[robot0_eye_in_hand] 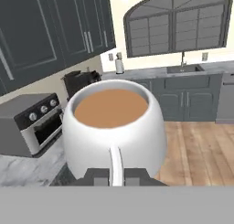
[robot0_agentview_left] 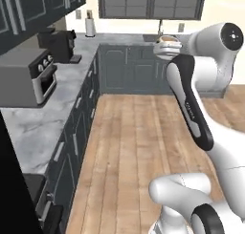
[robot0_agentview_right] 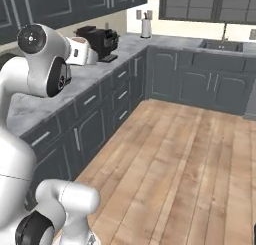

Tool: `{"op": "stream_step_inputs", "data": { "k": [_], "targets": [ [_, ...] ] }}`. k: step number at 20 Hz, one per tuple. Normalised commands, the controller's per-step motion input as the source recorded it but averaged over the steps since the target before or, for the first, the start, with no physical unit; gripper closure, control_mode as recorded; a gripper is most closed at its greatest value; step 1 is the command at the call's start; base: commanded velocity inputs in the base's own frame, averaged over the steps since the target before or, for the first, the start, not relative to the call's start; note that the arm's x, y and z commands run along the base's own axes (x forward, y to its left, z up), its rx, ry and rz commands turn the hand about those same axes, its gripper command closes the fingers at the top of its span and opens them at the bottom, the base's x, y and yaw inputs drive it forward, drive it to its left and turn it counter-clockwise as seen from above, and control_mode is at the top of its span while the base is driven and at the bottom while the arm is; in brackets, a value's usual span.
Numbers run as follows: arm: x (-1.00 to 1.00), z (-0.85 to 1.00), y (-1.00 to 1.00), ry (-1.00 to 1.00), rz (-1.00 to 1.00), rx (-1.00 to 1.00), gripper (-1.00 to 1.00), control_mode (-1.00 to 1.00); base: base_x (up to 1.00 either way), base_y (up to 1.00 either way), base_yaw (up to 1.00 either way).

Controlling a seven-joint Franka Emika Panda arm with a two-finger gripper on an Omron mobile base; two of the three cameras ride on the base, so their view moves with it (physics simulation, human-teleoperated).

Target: Pick the cup of tea, navigate to the dining table, and place it on the saucer.

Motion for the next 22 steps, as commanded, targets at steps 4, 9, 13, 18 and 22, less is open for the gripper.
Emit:
{"op": "stream_step_inputs", "data": {
  "k": [4, 9, 13, 18, 22],
  "targets": [
    [0.0, 0.0, 0.0, 0.0, 0.0, 0.0, 1.0, 1.0, 0.29, 0.46, -0.59],
    [0.0, 0.0, 0.0, 0.0, 0.0, 0.0, 1.0, 1.0, 0.32, 0.46, -0.54],
    [0.0, 0.0, 0.0, 0.0, 0.0, 0.0, 1.0, 1.0, 0.26, 0.34, -0.43],
    [0.0, 0.0, 0.0, 0.0, 0.0, 0.0, 1.0, 1.0, 0.22, 0.19, -0.47],
    [0.0, 0.0, 0.0, 0.0, 0.0, 0.0, 1.0, 1.0, 0.19, 0.06, -0.53]
  ]
}}
